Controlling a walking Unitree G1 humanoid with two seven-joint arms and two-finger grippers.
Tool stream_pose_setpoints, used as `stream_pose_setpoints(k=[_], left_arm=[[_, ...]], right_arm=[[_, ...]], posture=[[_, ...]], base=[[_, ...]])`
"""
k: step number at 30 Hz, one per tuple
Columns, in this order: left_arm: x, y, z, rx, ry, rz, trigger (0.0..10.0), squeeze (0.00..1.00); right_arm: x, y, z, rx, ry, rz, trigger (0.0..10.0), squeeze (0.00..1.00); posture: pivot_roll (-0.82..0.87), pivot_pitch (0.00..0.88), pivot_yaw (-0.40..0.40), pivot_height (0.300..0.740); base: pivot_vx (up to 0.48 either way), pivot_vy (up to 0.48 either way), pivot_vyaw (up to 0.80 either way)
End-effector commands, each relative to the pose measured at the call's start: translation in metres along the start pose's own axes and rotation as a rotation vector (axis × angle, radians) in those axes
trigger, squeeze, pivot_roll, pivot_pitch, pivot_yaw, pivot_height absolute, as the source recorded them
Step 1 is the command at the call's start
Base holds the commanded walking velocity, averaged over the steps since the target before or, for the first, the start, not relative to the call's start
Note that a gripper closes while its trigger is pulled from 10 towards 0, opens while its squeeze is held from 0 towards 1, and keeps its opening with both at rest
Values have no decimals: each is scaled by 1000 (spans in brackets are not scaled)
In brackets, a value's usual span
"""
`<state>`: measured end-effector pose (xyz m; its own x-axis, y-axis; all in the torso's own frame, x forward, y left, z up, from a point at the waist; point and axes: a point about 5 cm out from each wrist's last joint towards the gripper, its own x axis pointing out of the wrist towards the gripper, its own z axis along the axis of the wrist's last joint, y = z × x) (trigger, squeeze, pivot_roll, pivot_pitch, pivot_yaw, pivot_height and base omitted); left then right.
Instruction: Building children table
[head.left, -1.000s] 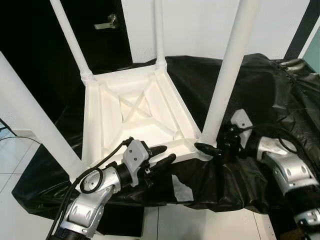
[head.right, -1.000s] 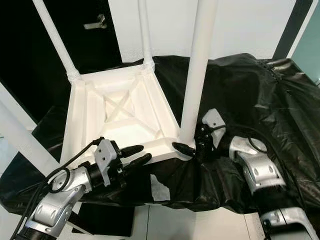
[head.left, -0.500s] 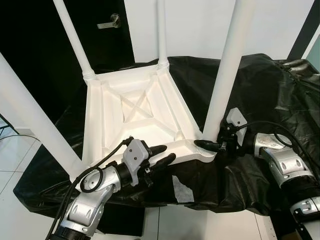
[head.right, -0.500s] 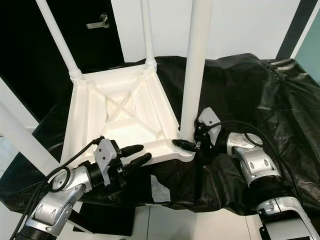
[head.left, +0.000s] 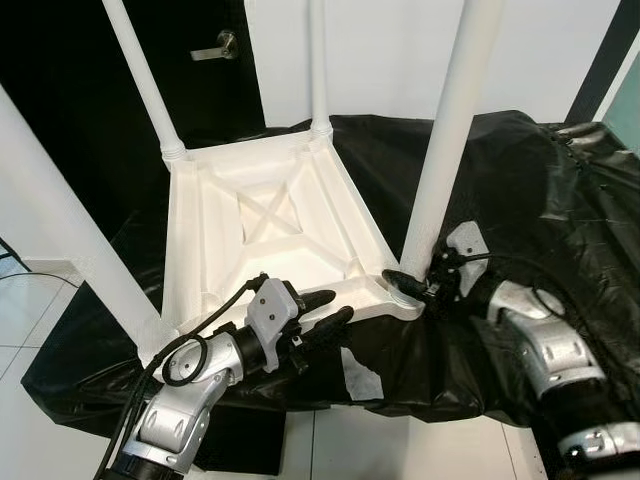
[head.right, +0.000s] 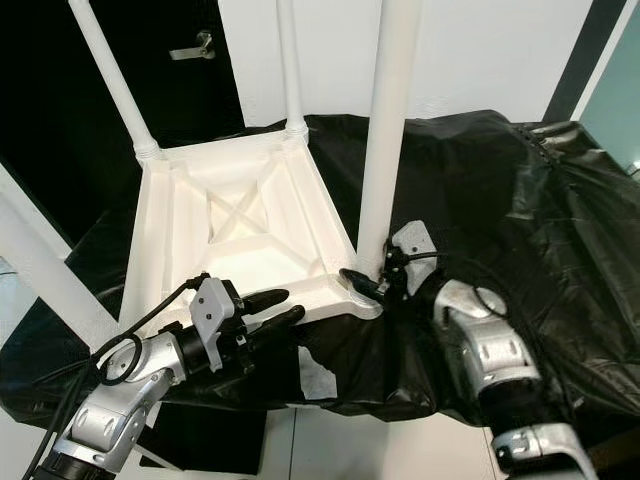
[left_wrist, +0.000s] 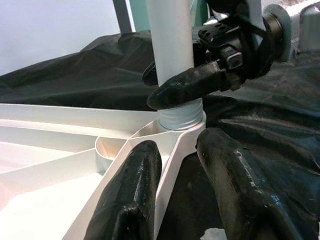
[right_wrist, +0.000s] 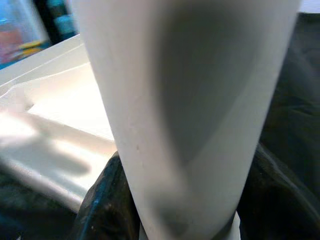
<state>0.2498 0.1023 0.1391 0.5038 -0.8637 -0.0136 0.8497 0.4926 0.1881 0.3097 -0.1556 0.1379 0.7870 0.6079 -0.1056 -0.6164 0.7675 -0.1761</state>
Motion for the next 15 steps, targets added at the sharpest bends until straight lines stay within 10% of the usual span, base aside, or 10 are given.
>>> stream_pose_setpoints(k=[1,5,15], left_arm=[[0,-2,-2,-7,2,-25,10000,0],[1,-1,-2,-7,-2,-29,10000,0],[5,0,2,-14,-18,-51,10000,0]], right_arm=[[-2,8,-20,58,97,-103,10000,0],[0,38,-31,162,134,-418,10000,0],[-1,54,-28,262,135,-614,10000,0]], posture=[[-37,0,30,740],[-46,0,30,740],[-68,0,57,740]], base=[[0,0,0],[0,0,0],[0,0,0]])
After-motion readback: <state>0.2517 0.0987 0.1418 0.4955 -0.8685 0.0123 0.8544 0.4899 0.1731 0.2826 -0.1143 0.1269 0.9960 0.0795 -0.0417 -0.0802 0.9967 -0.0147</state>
